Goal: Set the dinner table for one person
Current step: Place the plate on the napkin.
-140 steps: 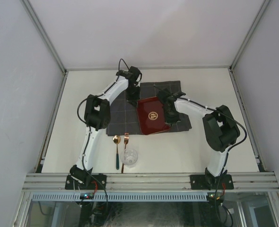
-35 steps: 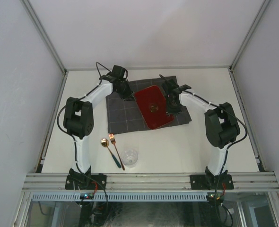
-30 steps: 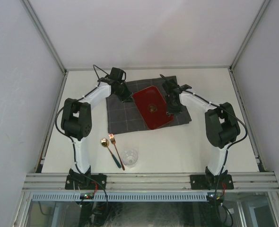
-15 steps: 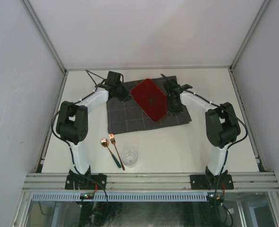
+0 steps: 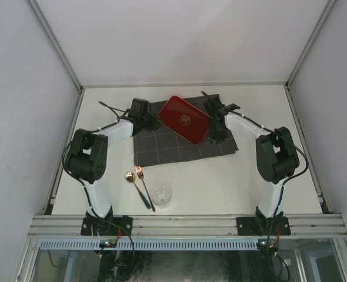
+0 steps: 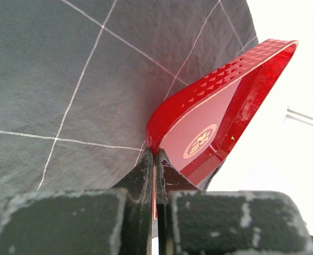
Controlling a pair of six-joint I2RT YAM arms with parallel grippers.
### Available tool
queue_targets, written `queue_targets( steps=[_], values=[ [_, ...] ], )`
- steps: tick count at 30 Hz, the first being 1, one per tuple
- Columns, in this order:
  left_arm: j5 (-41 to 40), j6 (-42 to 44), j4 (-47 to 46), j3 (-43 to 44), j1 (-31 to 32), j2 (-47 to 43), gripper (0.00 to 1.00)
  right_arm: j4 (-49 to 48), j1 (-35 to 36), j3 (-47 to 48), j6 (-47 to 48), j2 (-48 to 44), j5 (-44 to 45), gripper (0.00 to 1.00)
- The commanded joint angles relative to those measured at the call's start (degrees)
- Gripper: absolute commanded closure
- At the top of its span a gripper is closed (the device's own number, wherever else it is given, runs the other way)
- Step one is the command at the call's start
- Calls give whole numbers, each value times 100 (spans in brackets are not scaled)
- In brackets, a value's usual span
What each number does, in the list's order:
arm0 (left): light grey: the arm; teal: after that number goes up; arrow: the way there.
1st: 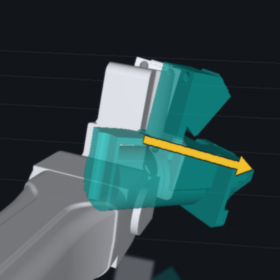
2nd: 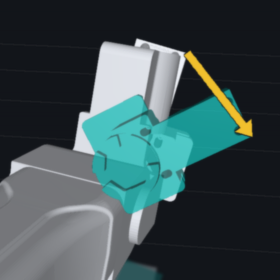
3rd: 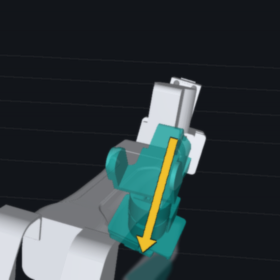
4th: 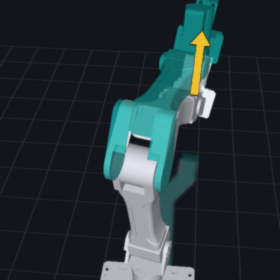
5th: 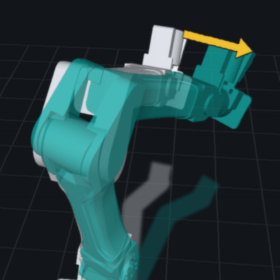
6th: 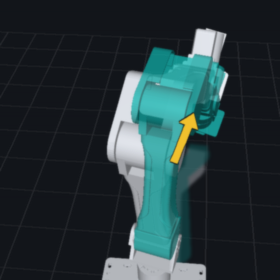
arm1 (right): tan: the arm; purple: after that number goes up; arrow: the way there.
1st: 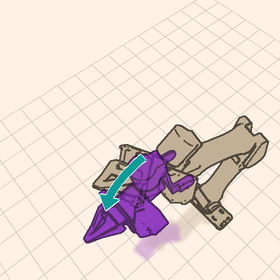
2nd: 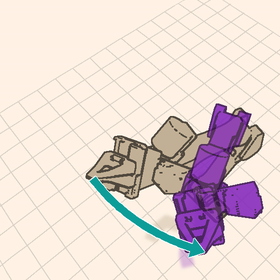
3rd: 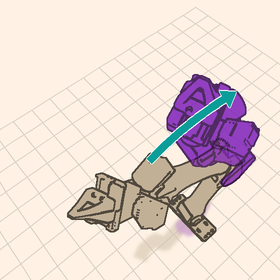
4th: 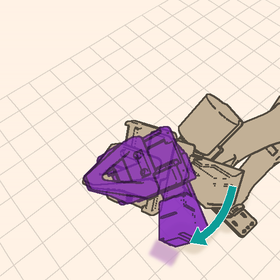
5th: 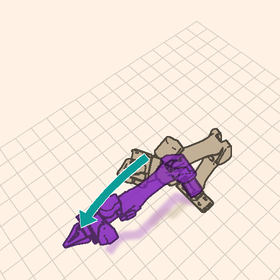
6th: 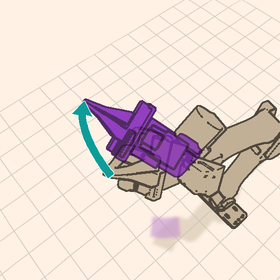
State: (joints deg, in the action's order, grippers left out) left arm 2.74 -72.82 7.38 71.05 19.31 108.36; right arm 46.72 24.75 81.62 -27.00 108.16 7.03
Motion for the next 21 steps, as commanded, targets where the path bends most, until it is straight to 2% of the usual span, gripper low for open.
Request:
queue_targets(
  steps=[1, 7, 15, 16, 18, 21],
  values=[
    [-430, -807, -1007, -489, 24, -567, 100, 31, -28, 339, -33, 61, 29, 77],
    [-517, -1513, -1831, -1261, 219, -590, 100, 126, -30, 540, 60, 217, 17, 77],
    [-225, -1973, -2455, -1544, 461, -227, 100, 123, -6, 537, 116, 267, -14, 77],
    [-179, -1985, -2459, -1541, 482, -205, 98, 126, -9, 538, 116, 275, -21, 77],
    [-78, -2008, -2477, -1525, 504, -163, 85, 105, 9, 539, 113, 281, -23, 77],
    [-7, -2001, -2478, -1527, 544, -178, 71, 97, 30, 580, 106, 322, -41, 77]
  ],
)
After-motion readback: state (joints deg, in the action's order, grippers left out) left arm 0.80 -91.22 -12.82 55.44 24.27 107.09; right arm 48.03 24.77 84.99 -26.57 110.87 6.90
